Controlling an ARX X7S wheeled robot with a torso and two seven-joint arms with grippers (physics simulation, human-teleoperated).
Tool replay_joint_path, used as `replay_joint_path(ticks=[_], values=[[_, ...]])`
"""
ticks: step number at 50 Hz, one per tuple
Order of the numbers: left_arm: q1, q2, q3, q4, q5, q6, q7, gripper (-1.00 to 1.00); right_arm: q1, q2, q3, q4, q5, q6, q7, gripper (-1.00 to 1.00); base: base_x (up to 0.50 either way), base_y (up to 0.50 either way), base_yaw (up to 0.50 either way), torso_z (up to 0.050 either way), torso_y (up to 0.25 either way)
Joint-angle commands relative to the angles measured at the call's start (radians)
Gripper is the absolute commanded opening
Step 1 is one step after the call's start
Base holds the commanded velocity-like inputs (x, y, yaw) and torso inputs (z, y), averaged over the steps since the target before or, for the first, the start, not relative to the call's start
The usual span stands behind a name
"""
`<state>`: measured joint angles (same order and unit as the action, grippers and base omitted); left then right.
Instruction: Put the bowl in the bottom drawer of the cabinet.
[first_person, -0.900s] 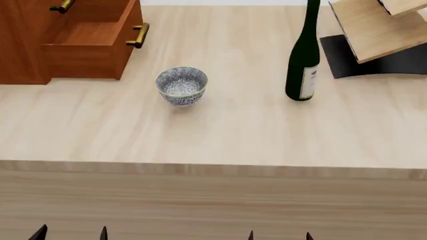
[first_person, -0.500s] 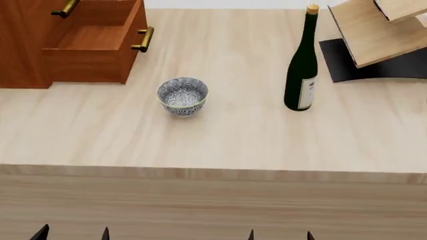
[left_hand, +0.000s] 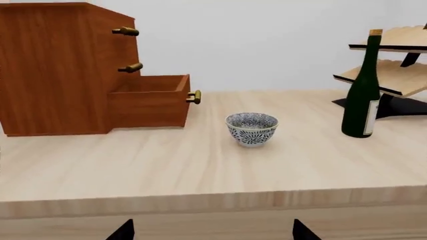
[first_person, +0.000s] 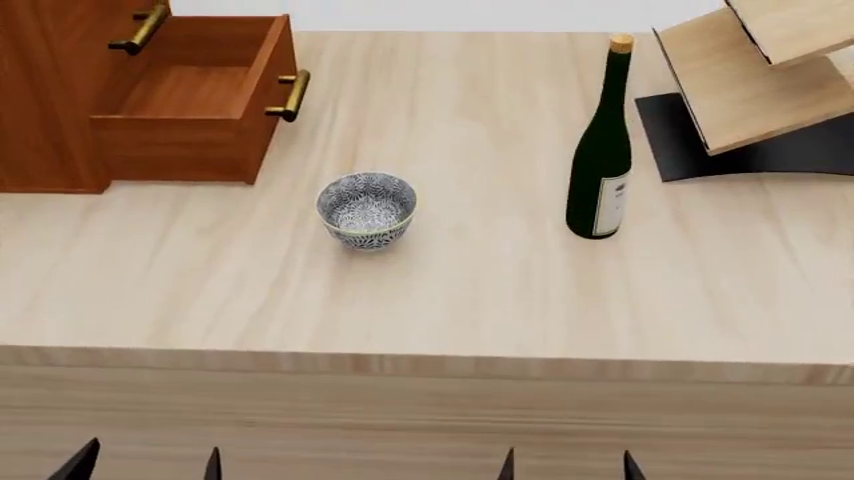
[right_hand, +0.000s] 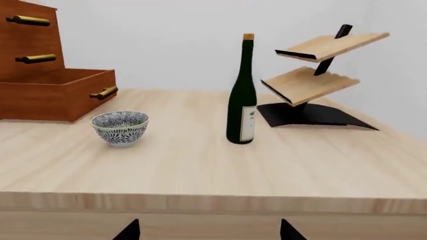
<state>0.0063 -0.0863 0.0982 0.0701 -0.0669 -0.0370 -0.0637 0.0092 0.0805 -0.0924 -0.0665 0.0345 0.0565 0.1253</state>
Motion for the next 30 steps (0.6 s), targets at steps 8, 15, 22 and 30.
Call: replay_joint_path(ticks=[8,15,22,30], values=[[0.007,-0.030,0.008,0.043,-0.025,-0.026,-0.030,1.00,-0.013,0.031,-0.040,-0.036,-0.032,0.010,0.050,1.00,0.00,0.06,0.00,0.050,0.000],[0.014,-0.040,0.012,0.069,-0.032,-0.030,-0.038,1.00,-0.018,0.037,-0.055,-0.073,-0.066,0.034,0.084,1.00,0.00,0.50,0.00,0.050,0.000],[0.010,-0.045,0.017,0.070,-0.039,-0.027,-0.044,1.00,-0.013,0.043,-0.069,-0.088,-0.056,0.044,0.080,1.00,0.00,0.50,0.00,0.050,0.000],[0.004,-0.058,0.027,0.096,-0.039,-0.050,-0.051,1.00,-0.008,0.049,-0.079,-0.130,-0.042,0.094,0.077,1.00,0.00,0.50,0.00,0.050,0.000]])
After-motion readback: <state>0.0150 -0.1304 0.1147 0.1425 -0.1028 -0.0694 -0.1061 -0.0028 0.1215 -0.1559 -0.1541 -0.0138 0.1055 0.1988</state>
